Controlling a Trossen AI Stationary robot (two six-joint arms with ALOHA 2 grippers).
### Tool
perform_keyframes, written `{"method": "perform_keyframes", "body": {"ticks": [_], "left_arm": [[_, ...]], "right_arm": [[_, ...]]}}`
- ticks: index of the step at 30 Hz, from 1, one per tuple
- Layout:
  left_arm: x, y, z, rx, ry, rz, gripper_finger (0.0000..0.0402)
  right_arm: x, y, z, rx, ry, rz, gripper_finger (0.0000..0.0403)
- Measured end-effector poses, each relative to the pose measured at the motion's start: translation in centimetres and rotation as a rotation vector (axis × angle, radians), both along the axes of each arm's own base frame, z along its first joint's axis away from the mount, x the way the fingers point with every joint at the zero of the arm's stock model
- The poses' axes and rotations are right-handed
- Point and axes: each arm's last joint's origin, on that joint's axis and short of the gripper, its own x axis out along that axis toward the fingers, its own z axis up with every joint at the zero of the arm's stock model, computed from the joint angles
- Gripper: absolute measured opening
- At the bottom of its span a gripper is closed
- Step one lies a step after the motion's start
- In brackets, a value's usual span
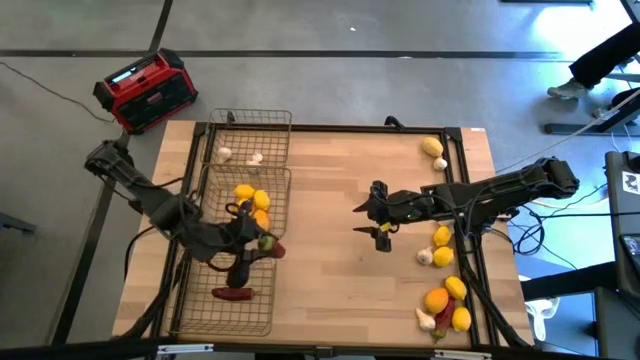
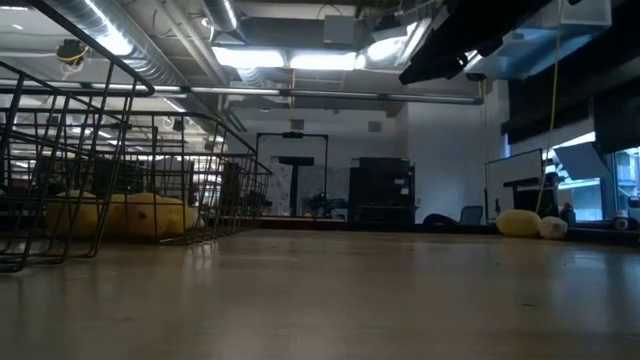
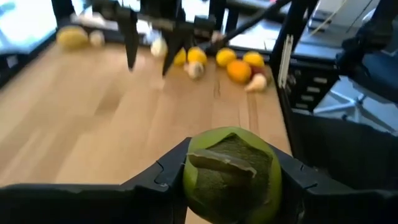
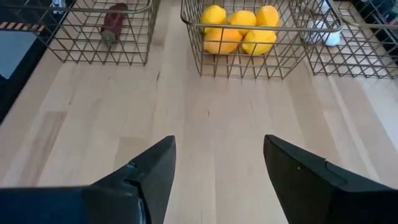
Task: Sort produce into baskets
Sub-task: Put the chili pepper in the bottom wire basket
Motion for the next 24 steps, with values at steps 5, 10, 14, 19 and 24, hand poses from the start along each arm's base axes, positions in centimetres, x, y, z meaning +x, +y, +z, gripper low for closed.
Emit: {"method": "perform_keyframes", "body": {"ticks": [5, 10, 14, 19, 24], "left_arm": [[-1.7, -1.1, 0.9, -0.126, 0.078, 0.004, 0.0144], [-3.4, -1.9, -0.2, -0.291, 0.235, 0.047, 0.0144], [-4.5, -2.4, -2.0, -0.368, 0.398, 0.105, 0.0144], [-5.9, -2.8, -4.2, -0.389, 0.546, 0.178, 0.0144], [-6.8, -3.1, -6.5, -0.423, 0.636, 0.225, 0.0144]], "right_arm": [[0.0, 0.0, 0.0, -0.002, -0.001, -0.003, 0.0238], [0.0, 0.0, 0.0, -0.003, -0.001, -0.003, 0.0238], [0.0, -0.1, 0.0, -0.019, -0.002, -0.014, 0.0238], [0.0, -0.1, 0.0, -0.028, -0.002, -0.011, 0.0238], [0.0, -0.1, 0.0, -0.036, -0.004, -0.007, 0.0238]]}}
